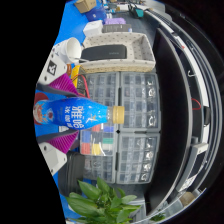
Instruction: Pour water
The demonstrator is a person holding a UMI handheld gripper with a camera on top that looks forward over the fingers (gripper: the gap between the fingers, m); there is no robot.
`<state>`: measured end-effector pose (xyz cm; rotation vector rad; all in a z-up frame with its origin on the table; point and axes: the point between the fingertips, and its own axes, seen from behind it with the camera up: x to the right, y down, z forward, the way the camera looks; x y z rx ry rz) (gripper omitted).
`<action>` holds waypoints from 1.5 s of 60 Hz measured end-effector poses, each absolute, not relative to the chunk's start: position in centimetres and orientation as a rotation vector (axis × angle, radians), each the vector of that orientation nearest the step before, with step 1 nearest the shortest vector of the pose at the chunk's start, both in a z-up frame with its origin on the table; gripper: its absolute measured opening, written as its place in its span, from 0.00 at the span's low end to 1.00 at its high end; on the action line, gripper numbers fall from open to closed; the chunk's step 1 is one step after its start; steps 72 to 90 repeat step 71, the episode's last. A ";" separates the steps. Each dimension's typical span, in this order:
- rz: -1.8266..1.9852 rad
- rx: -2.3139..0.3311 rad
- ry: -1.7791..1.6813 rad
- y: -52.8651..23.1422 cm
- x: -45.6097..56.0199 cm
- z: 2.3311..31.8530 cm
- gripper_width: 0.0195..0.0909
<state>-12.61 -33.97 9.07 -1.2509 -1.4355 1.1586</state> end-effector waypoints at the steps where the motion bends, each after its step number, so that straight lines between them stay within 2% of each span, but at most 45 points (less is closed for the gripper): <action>1: 1.153 -1.258 -1.438 -33.9 -12.4 9.1 0.71; 5: 1.159 -1.266 -1.427 -34.0 -11.0 10.0 0.86; 9: 1.164 -1.273 -1.409 -33.8 -8.9 10.8 0.91; 29: 1.134 -1.362 -1.335 -34.9 2.9 12.6 0.89; 52: 1.128 -1.358 -1.268 -34.2 7.3 15.5 0.90; 90: 1.105 -1.372 -1.266 -33.6 8.1 14.5 0.90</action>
